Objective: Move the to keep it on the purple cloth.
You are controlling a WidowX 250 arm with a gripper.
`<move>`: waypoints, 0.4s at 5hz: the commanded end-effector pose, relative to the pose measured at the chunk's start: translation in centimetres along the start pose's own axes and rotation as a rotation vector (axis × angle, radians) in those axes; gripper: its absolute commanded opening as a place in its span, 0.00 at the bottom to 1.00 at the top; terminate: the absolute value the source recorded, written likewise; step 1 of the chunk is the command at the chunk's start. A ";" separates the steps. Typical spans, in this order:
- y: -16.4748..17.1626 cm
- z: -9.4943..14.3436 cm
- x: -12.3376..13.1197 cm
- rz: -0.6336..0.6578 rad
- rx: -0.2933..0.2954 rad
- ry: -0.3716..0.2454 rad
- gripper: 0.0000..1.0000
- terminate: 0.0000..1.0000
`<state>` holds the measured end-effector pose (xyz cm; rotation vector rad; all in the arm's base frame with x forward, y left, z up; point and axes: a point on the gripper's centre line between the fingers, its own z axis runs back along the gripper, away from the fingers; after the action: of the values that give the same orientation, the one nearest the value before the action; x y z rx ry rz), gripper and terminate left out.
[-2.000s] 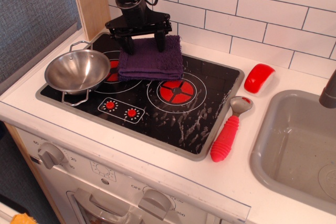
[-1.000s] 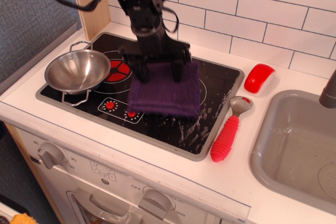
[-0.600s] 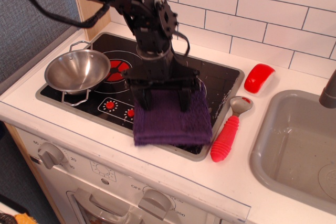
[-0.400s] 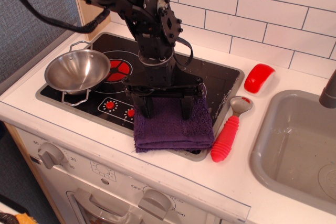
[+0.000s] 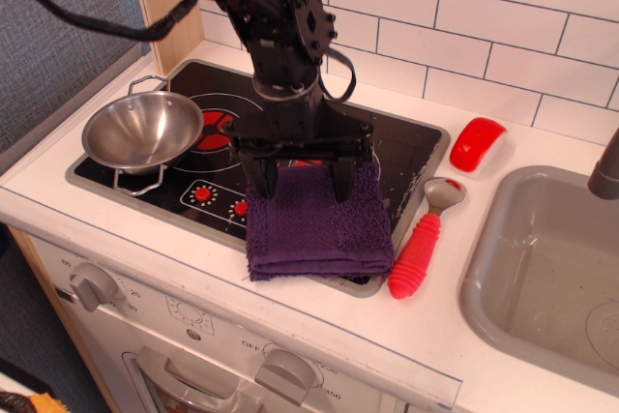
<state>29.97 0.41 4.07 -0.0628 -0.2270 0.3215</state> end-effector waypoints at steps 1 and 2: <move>0.1 5.4 2.2 0.014 -0.034 -0.166 1.00 0.00; -0.1 7.5 2.2 0.016 -0.036 -0.215 1.00 0.00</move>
<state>30.27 1.22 10.55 -0.0626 -0.4039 0.3404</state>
